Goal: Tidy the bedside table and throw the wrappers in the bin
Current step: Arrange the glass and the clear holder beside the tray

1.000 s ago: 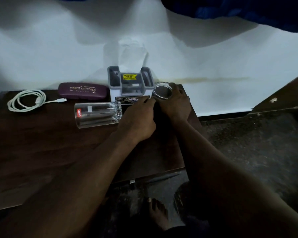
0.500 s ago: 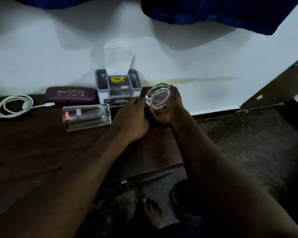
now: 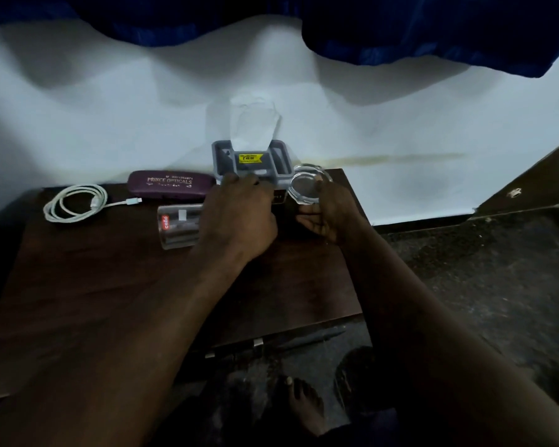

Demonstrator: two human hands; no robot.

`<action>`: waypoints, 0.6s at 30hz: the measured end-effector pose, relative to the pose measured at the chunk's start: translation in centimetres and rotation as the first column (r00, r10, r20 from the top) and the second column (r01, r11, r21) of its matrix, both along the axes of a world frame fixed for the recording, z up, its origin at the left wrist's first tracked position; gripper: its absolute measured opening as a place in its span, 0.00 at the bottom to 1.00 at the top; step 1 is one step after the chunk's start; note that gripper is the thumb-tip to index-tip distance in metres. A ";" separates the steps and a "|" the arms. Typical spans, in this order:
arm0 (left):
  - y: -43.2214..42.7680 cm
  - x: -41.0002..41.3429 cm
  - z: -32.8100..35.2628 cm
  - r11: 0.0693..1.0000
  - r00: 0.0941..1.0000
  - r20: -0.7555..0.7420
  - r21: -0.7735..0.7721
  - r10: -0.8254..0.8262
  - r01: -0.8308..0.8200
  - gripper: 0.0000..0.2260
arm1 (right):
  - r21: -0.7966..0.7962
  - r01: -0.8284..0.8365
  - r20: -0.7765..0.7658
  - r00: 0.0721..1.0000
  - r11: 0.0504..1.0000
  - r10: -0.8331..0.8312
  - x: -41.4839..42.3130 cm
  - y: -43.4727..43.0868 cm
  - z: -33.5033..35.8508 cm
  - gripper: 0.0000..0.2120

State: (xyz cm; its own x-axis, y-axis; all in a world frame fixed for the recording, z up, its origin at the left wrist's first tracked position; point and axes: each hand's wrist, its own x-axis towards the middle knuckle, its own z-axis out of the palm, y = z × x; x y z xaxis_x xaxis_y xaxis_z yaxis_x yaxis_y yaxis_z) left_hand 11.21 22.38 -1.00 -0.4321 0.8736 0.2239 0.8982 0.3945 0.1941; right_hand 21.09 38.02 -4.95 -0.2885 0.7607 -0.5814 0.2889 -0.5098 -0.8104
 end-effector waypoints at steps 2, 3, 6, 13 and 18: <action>-1.1 -1.2 0.6 0.996 0.998 -0.023 -0.064 0.055 -0.057 0.14 | 0.020 -0.025 0.041 0.999 0.999 0.024 0.5 -0.6 0.0 0.14; -1.6 -1.8 0.7 0.992 0.997 -0.015 -0.099 0.075 -0.076 0.14 | 0.045 -0.029 0.067 0.997 0.999 0.026 0.6 -1.0 0.2 0.15; -3.6 -3.7 1.1 0.977 0.993 0.016 -0.185 0.114 -0.110 0.22 | 0.224 -0.061 0.181 0.983 0.973 0.020 0.7 -2.1 0.6 0.24; -6.2 -6.2 0.1 0.915 0.986 -0.029 -0.370 0.163 -0.162 0.29 | 0.440 -0.214 0.276 0.956 0.872 0.095 1.5 -7.6 1.0 0.21; -6.6 -6.2 -0.7 0.920 0.985 -0.067 -0.352 0.159 -0.172 0.27 | 0.437 -0.256 0.244 0.956 0.862 0.160 1.4 -11.4 1.3 0.29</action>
